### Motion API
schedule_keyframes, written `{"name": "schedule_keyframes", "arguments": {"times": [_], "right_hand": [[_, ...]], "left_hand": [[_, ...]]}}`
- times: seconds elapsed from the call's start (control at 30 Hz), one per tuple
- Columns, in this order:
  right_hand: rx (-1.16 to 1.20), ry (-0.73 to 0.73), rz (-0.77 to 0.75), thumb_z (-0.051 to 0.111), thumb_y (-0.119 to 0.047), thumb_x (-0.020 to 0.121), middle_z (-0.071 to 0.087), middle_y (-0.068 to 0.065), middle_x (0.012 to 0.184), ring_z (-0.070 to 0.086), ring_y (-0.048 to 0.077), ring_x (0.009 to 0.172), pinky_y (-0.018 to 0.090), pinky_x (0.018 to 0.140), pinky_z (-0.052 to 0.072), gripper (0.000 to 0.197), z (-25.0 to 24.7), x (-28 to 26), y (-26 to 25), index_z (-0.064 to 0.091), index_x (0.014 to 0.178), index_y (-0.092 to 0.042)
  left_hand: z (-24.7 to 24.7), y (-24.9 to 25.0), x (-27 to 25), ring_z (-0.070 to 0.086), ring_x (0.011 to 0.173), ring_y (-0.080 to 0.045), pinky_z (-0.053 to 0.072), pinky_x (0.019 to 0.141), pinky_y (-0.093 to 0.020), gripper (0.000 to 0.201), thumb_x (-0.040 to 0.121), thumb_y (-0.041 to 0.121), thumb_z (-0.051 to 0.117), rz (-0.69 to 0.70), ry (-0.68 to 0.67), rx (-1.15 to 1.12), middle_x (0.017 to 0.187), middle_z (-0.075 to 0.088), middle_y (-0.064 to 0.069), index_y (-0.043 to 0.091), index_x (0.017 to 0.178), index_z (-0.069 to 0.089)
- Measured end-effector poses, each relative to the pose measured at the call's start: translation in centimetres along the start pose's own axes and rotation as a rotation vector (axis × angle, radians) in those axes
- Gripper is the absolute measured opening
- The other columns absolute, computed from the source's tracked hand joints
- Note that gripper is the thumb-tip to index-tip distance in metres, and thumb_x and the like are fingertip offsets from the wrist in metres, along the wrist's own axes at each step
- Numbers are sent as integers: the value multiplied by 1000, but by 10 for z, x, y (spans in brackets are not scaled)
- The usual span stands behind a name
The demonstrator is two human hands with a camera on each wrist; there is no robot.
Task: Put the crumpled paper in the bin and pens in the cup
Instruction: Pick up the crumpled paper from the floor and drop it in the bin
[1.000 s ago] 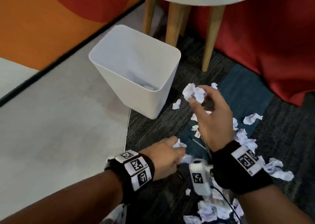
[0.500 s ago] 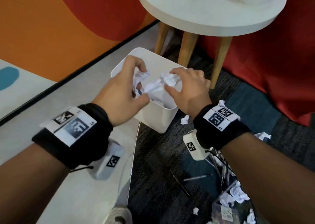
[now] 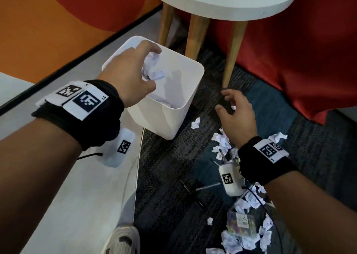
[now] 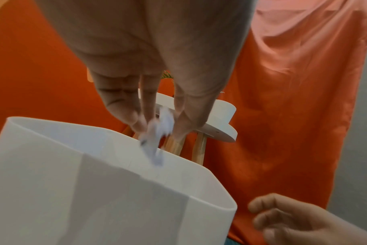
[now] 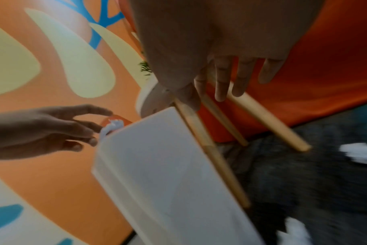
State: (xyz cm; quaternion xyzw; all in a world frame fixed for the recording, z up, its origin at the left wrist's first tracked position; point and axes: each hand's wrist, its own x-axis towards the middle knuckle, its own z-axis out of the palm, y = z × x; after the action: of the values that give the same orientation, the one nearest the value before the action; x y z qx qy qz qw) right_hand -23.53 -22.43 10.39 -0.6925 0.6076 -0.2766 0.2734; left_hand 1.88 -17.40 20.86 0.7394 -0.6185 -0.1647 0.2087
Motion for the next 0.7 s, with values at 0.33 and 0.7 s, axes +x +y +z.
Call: {"name": "schedule_keyframes", "arguments": {"times": [0.33, 0.7], "right_hand": [[-393, -434, 321, 54, -10, 89, 69, 8, 102, 63, 30, 97, 31, 79, 47, 22, -3, -45, 132, 65, 106, -19], [-534, -572, 452, 46, -12, 96, 59, 18, 129, 57, 33, 116, 33, 88, 48, 44, 39, -78, 202, 47, 139, -14]], "left_hand": [[28, 38, -18, 56, 89, -15, 44, 83, -29, 29, 84, 15, 58, 249, 56, -66, 109, 48, 4, 26, 111, 62], [148, 55, -55, 43, 71, -7, 32, 67, -22, 23, 91, 18, 51, 313, -404, -32, 90, 50, 12, 29, 109, 62]]}}
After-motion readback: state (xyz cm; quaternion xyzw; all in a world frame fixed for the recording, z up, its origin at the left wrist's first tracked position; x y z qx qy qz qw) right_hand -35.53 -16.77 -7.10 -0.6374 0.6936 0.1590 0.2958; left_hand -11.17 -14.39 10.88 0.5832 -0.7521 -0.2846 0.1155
